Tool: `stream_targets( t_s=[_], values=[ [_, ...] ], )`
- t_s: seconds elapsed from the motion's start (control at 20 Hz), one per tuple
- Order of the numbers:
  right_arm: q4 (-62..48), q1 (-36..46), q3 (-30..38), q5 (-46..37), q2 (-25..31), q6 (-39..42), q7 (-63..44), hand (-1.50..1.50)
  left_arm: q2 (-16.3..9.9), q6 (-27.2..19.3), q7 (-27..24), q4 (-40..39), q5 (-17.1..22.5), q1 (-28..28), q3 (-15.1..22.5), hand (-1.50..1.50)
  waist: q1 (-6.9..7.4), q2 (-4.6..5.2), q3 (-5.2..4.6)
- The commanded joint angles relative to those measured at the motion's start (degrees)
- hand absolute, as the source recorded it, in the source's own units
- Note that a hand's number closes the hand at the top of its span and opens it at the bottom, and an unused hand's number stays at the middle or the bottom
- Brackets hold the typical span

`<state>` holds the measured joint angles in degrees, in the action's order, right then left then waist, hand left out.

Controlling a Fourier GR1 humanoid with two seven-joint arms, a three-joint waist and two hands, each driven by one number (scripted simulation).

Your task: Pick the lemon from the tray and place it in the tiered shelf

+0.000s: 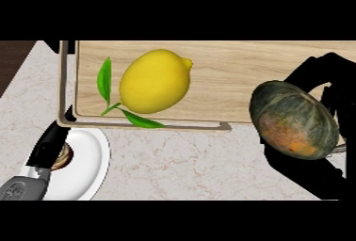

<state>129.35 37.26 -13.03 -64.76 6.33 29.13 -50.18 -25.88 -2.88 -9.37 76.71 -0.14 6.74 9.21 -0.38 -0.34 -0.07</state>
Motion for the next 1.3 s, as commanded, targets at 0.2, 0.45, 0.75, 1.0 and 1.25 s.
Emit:
stream_targets(
  t_s=[0.2, 0.45, 0.75, 1.0, 1.25],
  values=[
    [-6.9, 13.5, 18.2, 8.0, 8.5, 16.9, -0.8, 1.5, 0.6, 0.5, 1.2, 1.7, -0.6, -0.8, -0.3, 0.0, 0.01, -0.08, 0.01],
    [-14.7, 15.4, 20.9, 8.4, 12.6, 18.6, 3.2, 1.5, -0.7, 2.8, -0.2, -0.1, 0.1, 0.5, -2.5, 0.0, 0.38, 0.3, 0.01],
    [-20.8, 12.2, 26.4, 9.3, 20.5, 16.4, 10.8, 1.5, 3.3, 1.0, 1.1, -0.3, -2.5, 1.5, -1.1, 0.0, 0.31, 0.42, 0.05],
    [-22.2, 2.7, 28.1, 9.6, 22.0, 8.7, 18.7, 1.5, 2.4, 2.8, -1.0, 0.2, -2.5, -0.9, -3.5, 0.0, 0.58, 0.39, 0.07],
    [-27.0, -1.2, 30.0, 12.1, 22.6, 5.3, 25.3, 1.5, 2.9, 3.1, -0.6, -0.8, -3.9, 1.1, -4.6, 0.0, 0.51, 0.41, 0.07]
  ],
)
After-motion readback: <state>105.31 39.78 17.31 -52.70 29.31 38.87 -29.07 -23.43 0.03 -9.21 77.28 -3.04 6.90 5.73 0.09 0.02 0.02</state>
